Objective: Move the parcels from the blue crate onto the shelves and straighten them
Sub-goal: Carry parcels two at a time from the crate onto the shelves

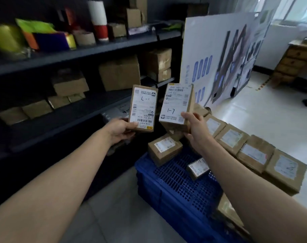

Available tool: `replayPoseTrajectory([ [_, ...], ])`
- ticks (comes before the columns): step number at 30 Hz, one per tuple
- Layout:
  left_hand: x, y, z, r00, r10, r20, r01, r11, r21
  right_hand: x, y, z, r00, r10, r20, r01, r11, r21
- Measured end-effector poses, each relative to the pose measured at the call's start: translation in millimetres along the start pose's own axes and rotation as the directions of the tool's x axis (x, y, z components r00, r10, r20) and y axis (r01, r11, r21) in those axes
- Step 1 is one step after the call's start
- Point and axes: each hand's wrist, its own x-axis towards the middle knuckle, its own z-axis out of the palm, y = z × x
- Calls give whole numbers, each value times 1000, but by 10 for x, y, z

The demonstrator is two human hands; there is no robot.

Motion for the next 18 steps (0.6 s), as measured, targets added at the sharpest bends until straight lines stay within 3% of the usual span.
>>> replayPoseTrajectory([
  [5, -616, 147, -608, 962, 73, -263, -106, 988, -114, 12, -144, 766, 973, -9, 231, 26, 997, -71],
  [10, -1453, -53, -1149, 855, 89, -511, -208, 961, -180, -253, 1, 1522, 861, 70, 503, 28, 982, -185],
  [14, -2361, -475, -1570, 701, 55, -711, -296, 929, -220, -723, 328, 2080, 717, 192, 670, -7, 963, -269],
  [18, -3423, -934, -1867, 495, -11, -869, -423, 870, -252, -1487, 668, 2649, 550, 283, 786, -15, 944, -329],
])
